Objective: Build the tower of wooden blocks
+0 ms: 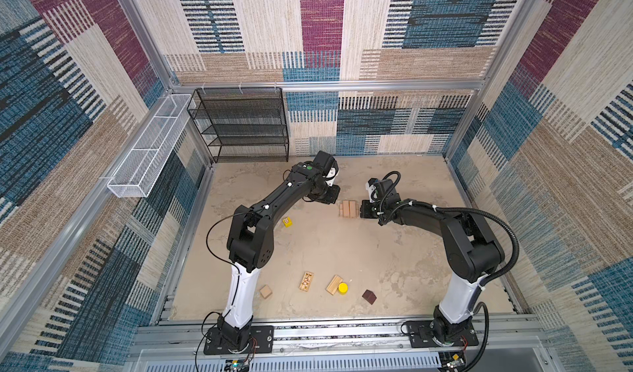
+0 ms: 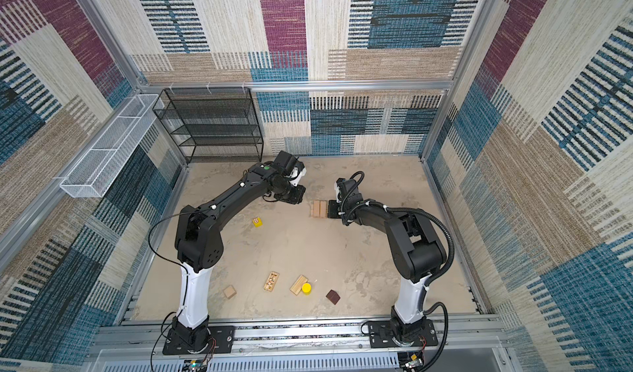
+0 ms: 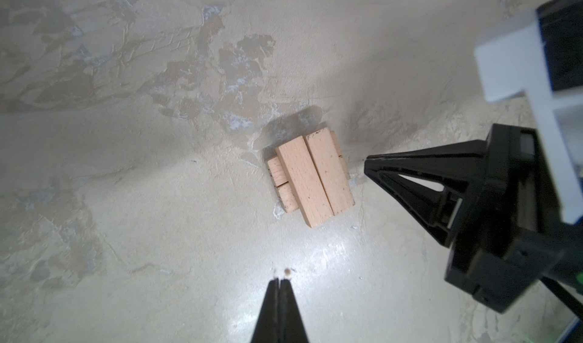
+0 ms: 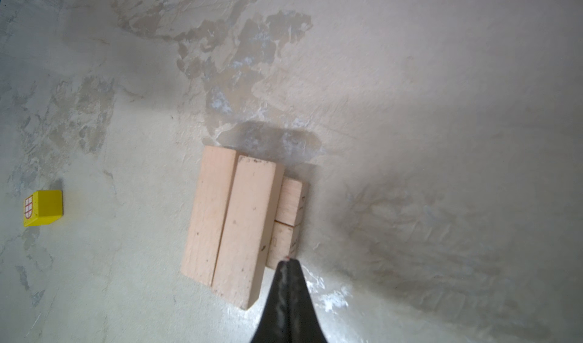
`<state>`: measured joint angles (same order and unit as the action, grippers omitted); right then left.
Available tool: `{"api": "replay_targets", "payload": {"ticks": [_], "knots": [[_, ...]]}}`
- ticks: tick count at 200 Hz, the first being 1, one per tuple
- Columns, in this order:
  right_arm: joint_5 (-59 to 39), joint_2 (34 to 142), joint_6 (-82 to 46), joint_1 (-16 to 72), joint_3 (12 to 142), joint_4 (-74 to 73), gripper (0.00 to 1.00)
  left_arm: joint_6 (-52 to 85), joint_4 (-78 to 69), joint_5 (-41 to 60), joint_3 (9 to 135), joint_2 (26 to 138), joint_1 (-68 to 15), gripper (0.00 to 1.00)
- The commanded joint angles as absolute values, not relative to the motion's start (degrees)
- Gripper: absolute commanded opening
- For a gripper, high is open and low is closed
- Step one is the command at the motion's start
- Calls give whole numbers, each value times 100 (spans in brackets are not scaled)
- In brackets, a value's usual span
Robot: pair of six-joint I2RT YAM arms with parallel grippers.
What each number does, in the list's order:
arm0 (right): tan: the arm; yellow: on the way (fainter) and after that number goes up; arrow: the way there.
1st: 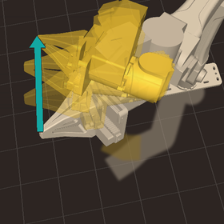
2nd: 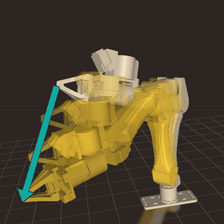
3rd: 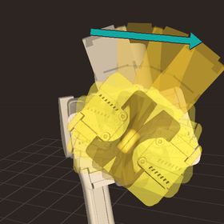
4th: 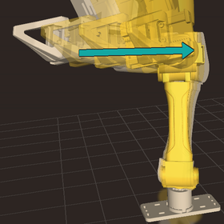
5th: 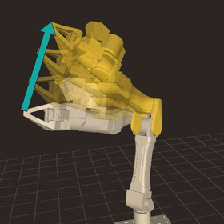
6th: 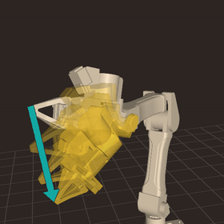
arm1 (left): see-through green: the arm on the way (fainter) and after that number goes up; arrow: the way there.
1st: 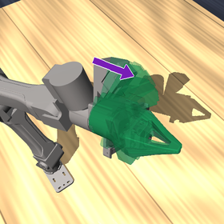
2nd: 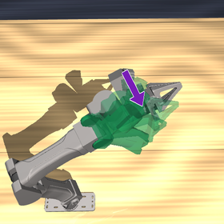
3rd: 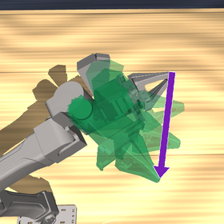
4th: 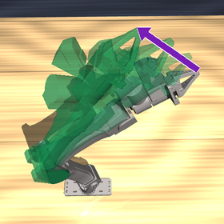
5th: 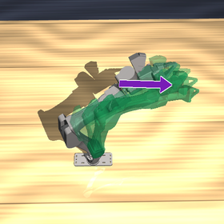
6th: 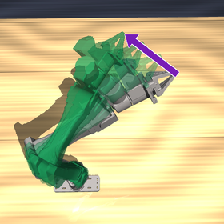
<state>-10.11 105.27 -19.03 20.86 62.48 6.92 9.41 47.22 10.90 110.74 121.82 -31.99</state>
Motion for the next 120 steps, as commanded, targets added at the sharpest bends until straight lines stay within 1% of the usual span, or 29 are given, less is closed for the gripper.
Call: {"api": "replay_targets", "payload": {"ticks": [1, 120], "knots": [[-1073, 10596, -1983, 2083, 6351, 605, 5, 773, 4543, 1304, 10996, 12090, -3190, 0], [-1169, 10913, -1972, 2083, 6715, 804, 6, 851, 4540, 1468, 10942, 12005, -3155, 0]]}}
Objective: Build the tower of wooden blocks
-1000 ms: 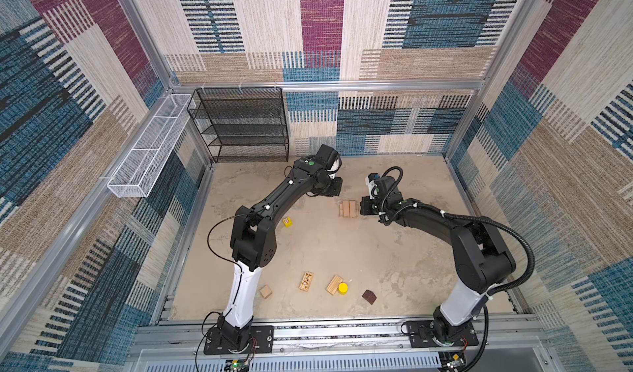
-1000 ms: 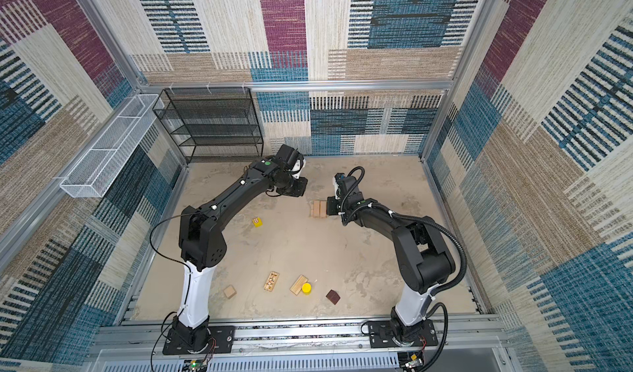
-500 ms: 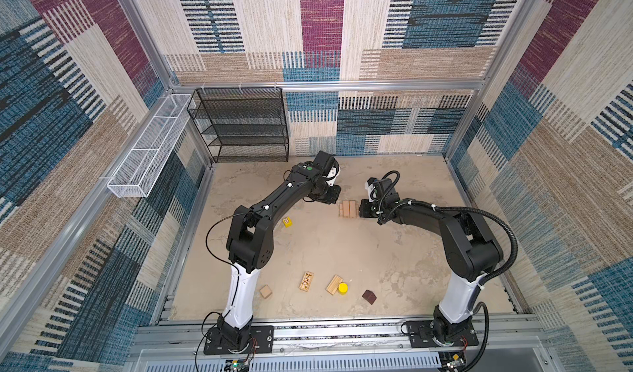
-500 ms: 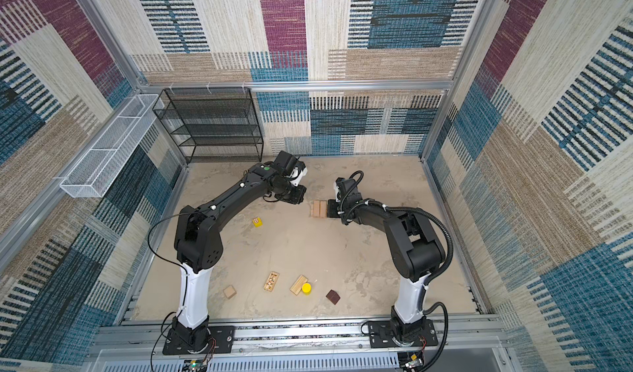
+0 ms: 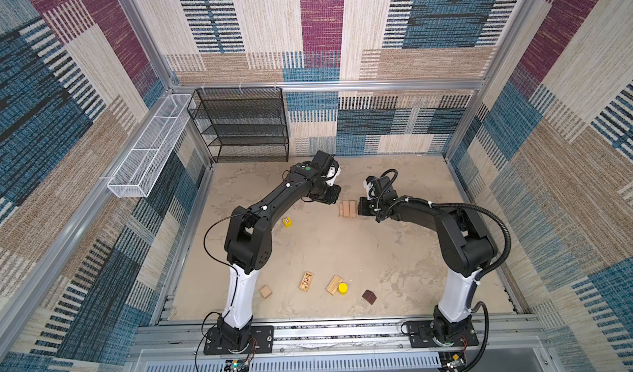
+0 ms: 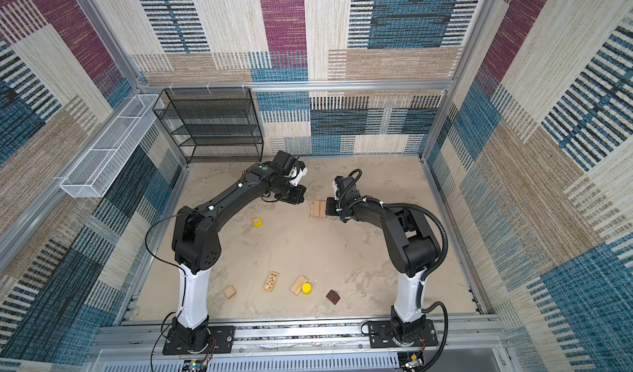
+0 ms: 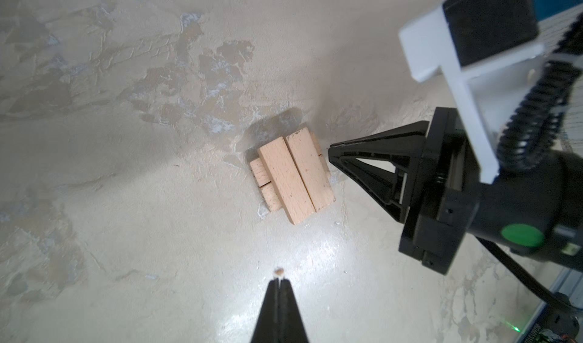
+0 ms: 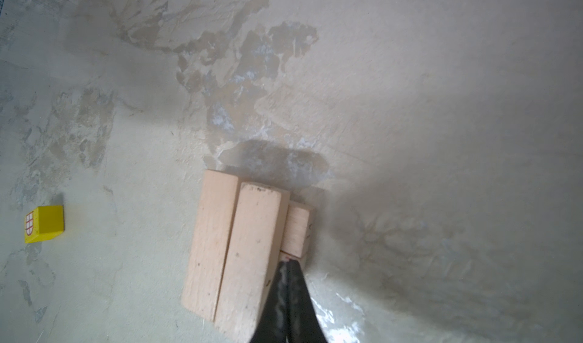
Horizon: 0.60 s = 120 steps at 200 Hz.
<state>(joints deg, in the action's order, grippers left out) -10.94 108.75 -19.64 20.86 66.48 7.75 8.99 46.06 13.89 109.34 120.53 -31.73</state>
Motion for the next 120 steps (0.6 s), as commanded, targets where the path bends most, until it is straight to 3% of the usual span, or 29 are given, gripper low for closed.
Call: {"api": "replay_targets", "payload": {"ticks": [1, 120], "knots": [[-1169, 10915, -1975, 2083, 6715, 802, 6, 852, 4542, 1468, 10942, 12006, -3155, 0], [-1265, 11012, -1936, 2087, 6827, 907, 6, 879, 4539, 1441, 10927, 11990, -3104, 0]]}}
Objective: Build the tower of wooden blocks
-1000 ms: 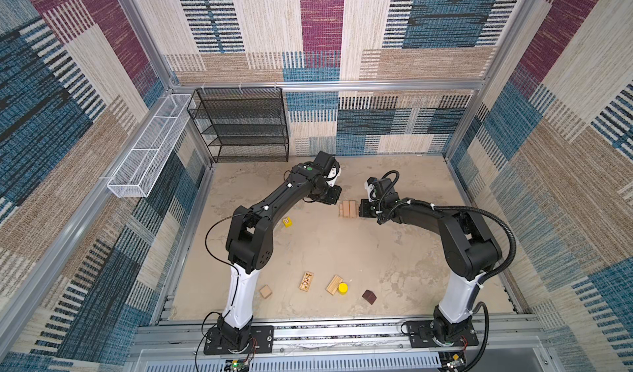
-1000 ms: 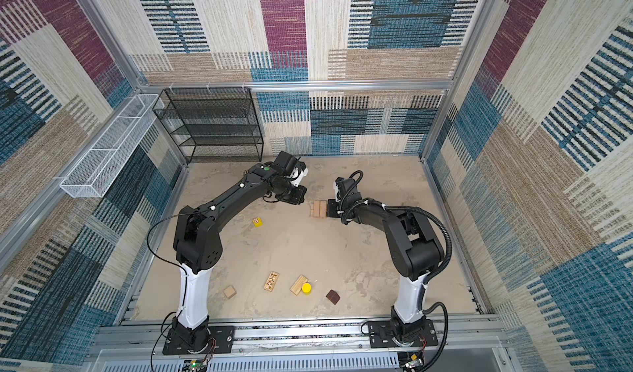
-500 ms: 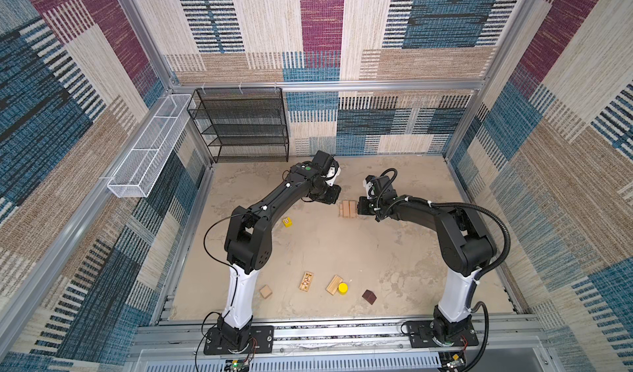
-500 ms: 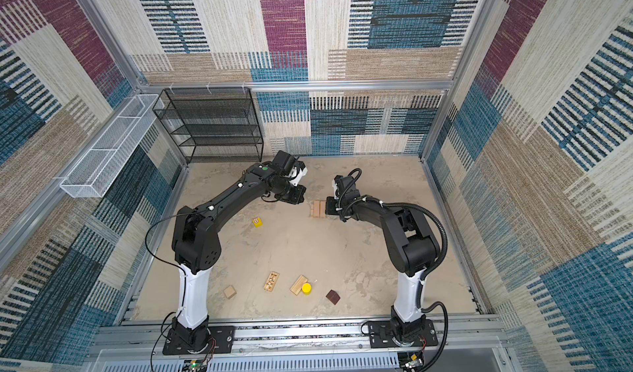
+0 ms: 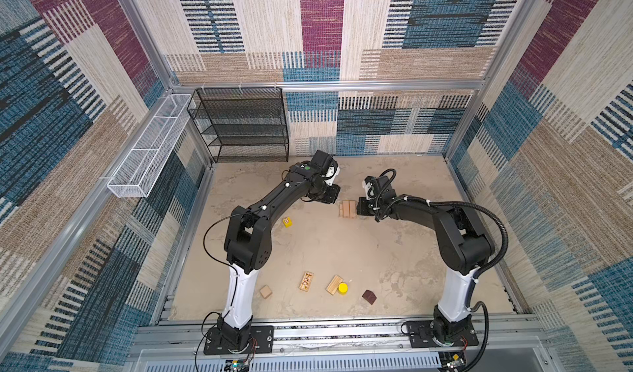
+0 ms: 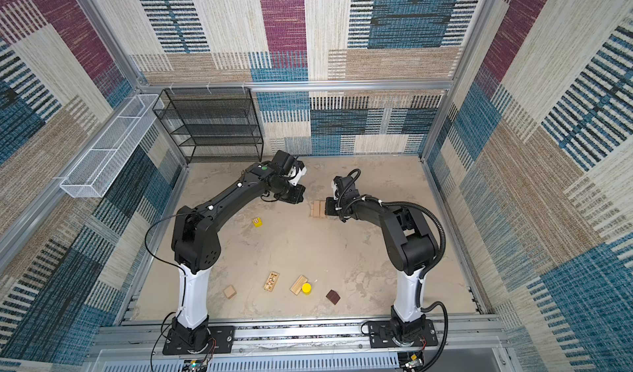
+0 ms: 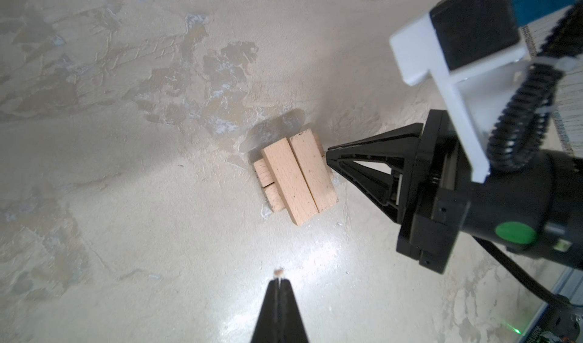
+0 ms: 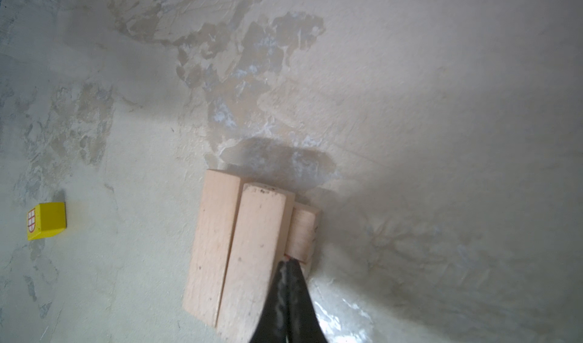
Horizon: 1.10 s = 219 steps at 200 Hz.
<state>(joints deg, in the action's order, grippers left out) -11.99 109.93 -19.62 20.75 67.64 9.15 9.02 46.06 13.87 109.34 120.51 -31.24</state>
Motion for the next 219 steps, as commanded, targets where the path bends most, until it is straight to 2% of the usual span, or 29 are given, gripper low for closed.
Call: {"api": "replay_targets", "payload": {"ticks": [1, 219], "knots": [[-1270, 11012, -1935, 2081, 6828, 910, 6, 879, 4541, 1441, 10926, 11989, -3108, 0], [-1382, 11074, -1917, 2079, 6927, 979, 6, 914, 4535, 1398, 10885, 11962, -3046, 0]]}}
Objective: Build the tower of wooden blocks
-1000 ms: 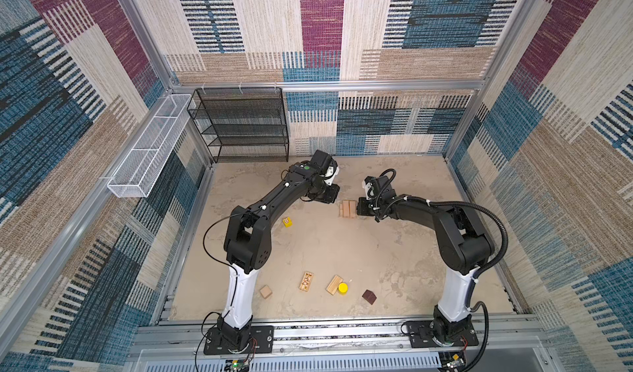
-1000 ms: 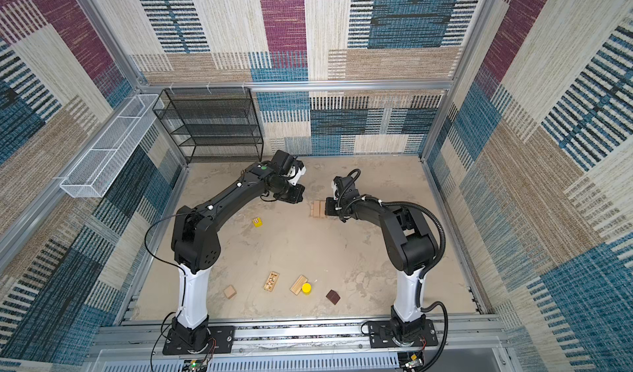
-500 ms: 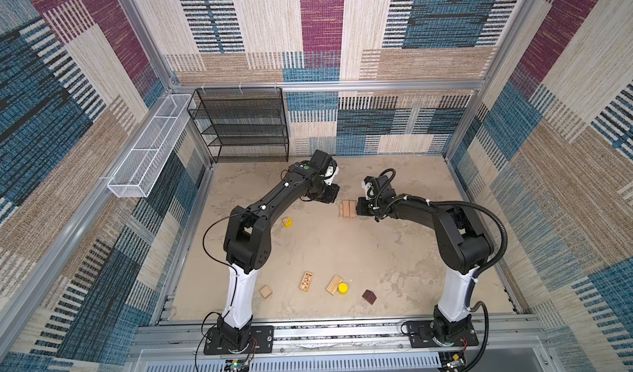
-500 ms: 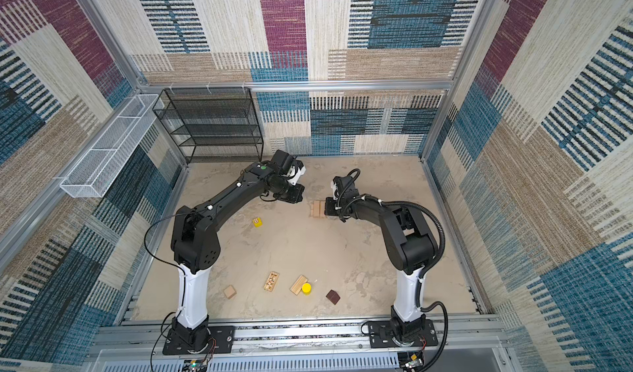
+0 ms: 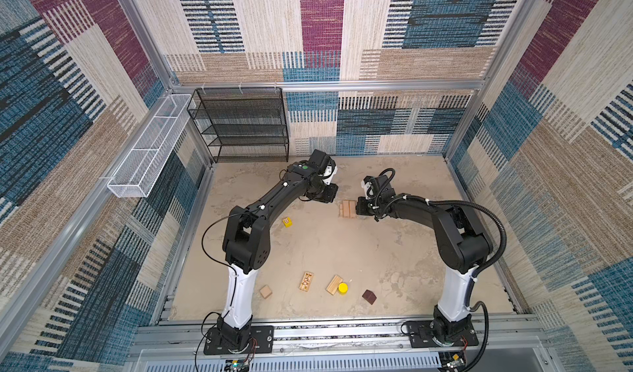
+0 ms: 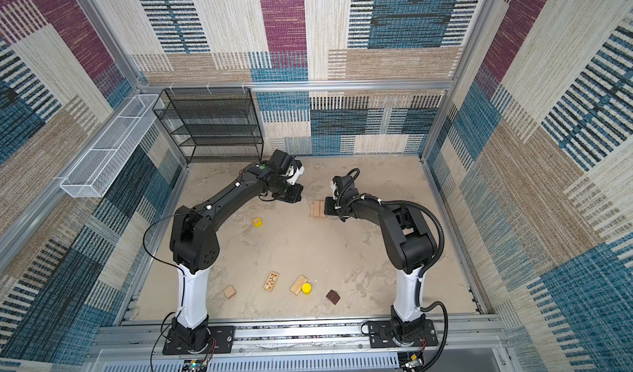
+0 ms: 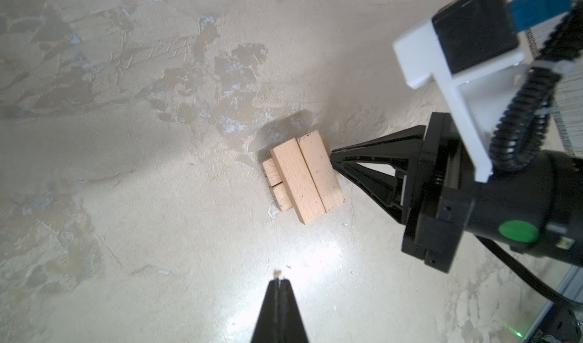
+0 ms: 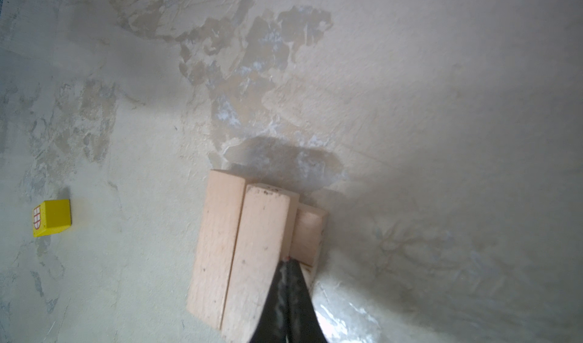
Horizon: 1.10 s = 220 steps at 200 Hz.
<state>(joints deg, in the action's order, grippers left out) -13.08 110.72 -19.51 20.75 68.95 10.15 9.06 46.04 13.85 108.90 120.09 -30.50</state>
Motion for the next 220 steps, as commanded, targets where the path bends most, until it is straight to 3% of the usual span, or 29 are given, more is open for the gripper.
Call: {"api": "replay_targets", "payload": {"ticks": [1, 125, 220], "knots": [[-1385, 11070, -1921, 2086, 6926, 977, 6, 914, 4535, 1398, 10883, 11962, -3044, 0], [-1241, 10836, -1945, 2084, 6960, 1120, 7, 936, 4538, 1380, 10894, 11910, -3033, 0], [-1282, 9313, -2056, 2101, 7013, 1696, 17, 1141, 4483, 1347, 10522, 10598, -3041, 0]]}}
